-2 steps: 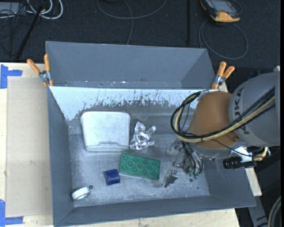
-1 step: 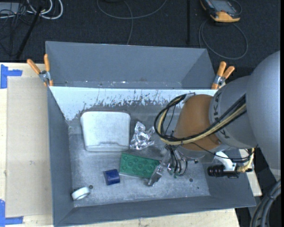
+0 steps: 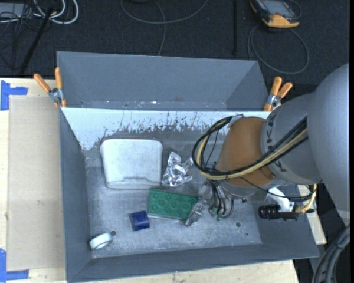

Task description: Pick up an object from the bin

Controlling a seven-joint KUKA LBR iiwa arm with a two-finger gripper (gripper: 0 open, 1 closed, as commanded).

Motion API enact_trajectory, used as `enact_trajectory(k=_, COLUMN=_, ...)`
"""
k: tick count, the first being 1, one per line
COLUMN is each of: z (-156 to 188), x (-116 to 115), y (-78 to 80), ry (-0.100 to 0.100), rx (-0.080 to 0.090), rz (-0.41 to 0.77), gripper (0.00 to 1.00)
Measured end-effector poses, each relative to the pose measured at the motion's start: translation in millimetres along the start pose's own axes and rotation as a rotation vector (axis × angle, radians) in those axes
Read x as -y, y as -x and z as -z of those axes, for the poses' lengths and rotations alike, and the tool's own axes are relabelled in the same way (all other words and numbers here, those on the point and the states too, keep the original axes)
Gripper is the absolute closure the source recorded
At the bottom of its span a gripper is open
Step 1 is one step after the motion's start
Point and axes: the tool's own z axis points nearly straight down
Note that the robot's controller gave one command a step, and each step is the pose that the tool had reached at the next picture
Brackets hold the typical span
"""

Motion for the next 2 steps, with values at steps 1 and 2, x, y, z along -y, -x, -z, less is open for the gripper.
enact_trajectory(k=1, z=124.5, x=-11.5, y=-16.9, ry=0.001, rx=-0.003, rz=-0.003, gripper=1.0)
enact_trajectory(k=2, z=170.9, x=3.3, y=-16.6, ry=-0.001, rx=-0.005, rz=0.05, gripper=1.0)
